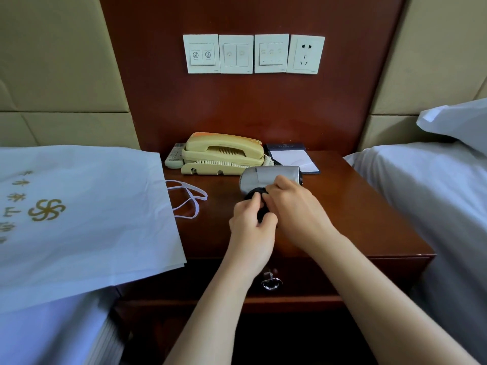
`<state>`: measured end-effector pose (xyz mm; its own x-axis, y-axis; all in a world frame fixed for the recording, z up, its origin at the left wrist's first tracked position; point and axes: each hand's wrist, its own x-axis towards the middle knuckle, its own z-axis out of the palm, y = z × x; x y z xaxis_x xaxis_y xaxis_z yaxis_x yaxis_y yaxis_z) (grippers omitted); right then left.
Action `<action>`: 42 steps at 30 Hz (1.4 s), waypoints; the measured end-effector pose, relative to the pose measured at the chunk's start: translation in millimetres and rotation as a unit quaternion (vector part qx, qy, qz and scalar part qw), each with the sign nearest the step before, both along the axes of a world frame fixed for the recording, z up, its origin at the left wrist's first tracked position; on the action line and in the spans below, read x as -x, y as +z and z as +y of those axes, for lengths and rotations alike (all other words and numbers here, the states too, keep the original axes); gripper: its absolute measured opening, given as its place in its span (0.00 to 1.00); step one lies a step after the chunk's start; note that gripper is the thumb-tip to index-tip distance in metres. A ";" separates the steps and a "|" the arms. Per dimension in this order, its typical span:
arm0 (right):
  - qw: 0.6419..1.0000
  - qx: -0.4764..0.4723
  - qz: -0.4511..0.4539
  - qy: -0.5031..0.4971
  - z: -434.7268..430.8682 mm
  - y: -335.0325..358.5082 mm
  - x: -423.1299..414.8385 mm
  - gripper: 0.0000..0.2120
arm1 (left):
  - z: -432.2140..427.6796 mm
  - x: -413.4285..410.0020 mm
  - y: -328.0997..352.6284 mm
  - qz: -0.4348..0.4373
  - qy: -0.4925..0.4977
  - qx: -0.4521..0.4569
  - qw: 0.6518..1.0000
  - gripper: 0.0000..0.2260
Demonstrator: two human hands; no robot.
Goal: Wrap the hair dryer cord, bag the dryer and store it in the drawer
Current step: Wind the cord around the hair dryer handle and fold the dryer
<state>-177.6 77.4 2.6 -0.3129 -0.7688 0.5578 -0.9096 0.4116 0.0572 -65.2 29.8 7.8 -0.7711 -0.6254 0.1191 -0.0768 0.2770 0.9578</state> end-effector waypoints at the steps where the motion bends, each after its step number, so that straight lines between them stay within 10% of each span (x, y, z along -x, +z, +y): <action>1: 1.000 0.016 -0.014 0.006 0.1 2.3 -0.4 0.16 | -1.3 -0.8 0.9 -0.003 -0.009 -0.001 1.000 0.24; 13: 0.950 0.155 -0.255 0.091 9.1 1.1 -4.4 0.08 | 5.3 9.5 -5.7 -0.007 0.057 0.074 0.996 0.27; 23: 0.988 0.080 -0.111 0.066 4.1 1.9 -11.5 0.07 | -1.5 2.2 -12.6 -0.017 0.044 0.145 0.988 0.29; 34: 0.866 0.247 -0.416 0.127 3.5 -4.0 -25.7 0.09 | -16.6 -18.0 2.8 0.020 0.058 0.117 0.991 0.14; 42: 0.901 0.179 -0.365 0.149 1.7 5.1 -46.8 0.16 | -34.0 -28.2 0.4 -0.032 0.059 0.175 0.982 0.10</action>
<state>-130.8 79.1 7.7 -0.5068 -0.6910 0.5155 -0.7239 0.0164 -0.6897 -37.0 -4.2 8.2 -0.7093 -0.6394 0.2968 -0.1848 0.5749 0.7971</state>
